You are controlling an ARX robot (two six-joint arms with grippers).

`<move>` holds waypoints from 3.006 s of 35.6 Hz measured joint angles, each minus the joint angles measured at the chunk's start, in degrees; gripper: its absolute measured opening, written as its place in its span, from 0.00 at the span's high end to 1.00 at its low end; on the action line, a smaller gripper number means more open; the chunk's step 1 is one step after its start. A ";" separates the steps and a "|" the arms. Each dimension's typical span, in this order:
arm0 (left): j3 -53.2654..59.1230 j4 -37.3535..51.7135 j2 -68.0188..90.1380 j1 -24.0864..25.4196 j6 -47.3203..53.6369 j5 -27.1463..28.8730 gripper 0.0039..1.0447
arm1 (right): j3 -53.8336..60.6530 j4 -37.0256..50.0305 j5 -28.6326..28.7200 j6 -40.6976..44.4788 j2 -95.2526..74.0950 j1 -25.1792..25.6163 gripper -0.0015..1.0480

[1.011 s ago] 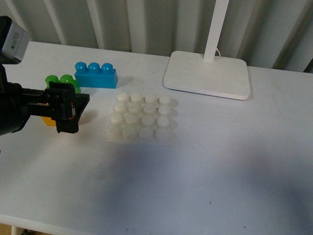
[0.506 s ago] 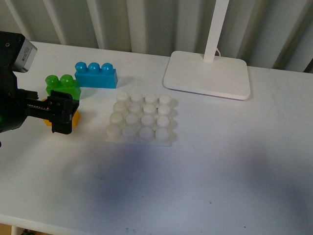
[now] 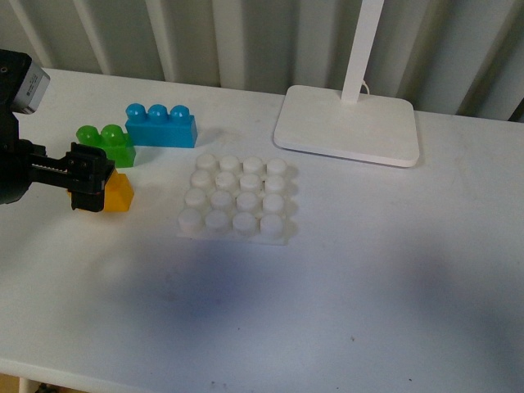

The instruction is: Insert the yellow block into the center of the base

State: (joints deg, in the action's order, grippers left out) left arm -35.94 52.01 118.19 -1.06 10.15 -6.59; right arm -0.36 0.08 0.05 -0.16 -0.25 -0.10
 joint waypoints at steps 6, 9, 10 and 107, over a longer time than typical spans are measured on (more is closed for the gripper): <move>-0.46 -0.13 1.18 0.09 0.17 0.00 0.06 | 0.00 0.00 0.00 0.00 0.00 0.00 0.09; -0.74 -0.13 1.81 -0.09 0.17 0.07 0.06 | 0.00 0.00 0.00 0.00 0.00 0.00 0.09; -0.81 -0.13 1.99 -0.13 0.15 0.11 0.06 | 0.00 0.00 0.00 0.00 0.00 0.00 0.09; -4.98 -10.62 -2.97 -25.57 -14.93 20.68 0.37 | 0.00 0.00 0.00 0.00 0.02 0.00 0.09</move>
State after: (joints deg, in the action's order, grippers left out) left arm -40.93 41.39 115.22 -26.63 -4.78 14.09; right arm -0.36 0.08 0.05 -0.16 -0.23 -0.10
